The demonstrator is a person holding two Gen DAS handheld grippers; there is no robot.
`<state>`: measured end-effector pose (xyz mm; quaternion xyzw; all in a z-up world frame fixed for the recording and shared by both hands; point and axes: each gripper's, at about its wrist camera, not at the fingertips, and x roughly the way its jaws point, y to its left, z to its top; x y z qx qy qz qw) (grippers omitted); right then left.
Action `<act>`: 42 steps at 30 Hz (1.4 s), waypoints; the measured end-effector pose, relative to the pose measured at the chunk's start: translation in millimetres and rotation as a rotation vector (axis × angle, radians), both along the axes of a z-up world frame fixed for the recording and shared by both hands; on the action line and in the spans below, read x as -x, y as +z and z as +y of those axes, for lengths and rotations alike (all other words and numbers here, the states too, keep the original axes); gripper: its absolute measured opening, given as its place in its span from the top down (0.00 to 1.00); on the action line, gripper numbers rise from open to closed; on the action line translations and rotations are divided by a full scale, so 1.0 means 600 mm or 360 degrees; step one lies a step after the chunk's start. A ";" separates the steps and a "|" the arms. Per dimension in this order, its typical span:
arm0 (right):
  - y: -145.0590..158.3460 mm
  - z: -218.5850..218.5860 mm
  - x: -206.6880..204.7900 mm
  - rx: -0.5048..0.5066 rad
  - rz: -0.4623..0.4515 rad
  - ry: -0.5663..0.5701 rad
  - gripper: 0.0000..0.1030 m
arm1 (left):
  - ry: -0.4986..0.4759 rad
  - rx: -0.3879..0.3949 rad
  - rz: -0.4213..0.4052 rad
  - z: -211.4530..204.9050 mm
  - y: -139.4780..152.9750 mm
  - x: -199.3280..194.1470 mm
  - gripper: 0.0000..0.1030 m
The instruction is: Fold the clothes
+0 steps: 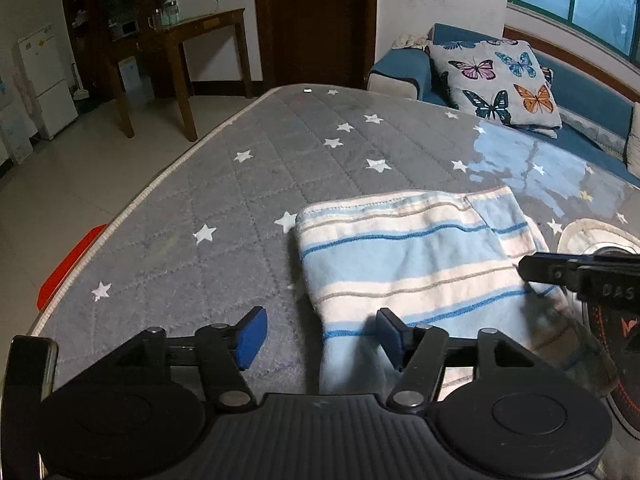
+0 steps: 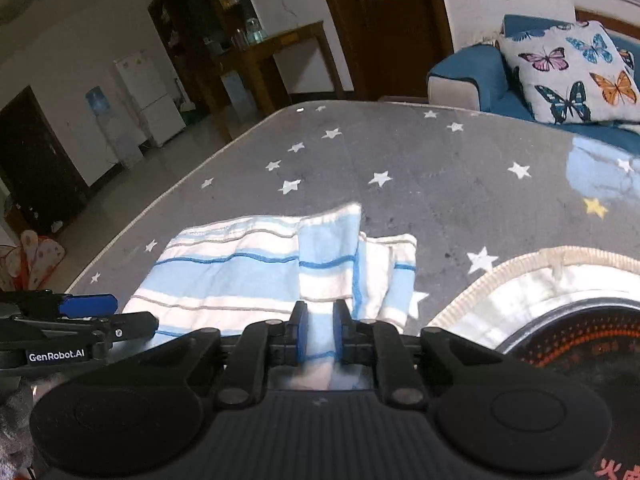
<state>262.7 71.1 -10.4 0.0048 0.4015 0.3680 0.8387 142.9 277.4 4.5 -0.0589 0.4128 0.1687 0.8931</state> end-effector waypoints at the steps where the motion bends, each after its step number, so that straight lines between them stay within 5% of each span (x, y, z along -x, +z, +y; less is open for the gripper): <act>1: 0.007 -0.002 0.005 0.0000 -0.0007 0.0019 0.86 | -0.0002 -0.0004 -0.0002 -0.001 0.000 0.002 0.33; 8: 0.046 -0.018 0.063 0.0062 -0.0067 0.0181 0.86 | -0.0066 -0.0041 -0.0035 -0.031 0.008 0.025 0.19; 17: 0.033 -0.043 0.114 0.0206 -0.0132 0.0220 0.81 | -0.0112 -0.0038 -0.0059 -0.073 0.006 0.069 0.04; 27: 0.045 -0.092 0.183 0.0205 -0.0239 0.0167 0.33 | -0.0095 -0.0020 -0.0149 -0.113 0.019 0.124 0.00; 32: 0.045 -0.114 0.216 0.0194 -0.0269 0.0129 0.20 | -0.0098 -0.0081 -0.0133 -0.145 0.014 0.147 0.00; 42: 0.035 -0.144 0.253 0.0185 -0.0263 0.0076 0.09 | -0.0075 -0.0072 -0.0114 -0.185 0.004 0.181 0.00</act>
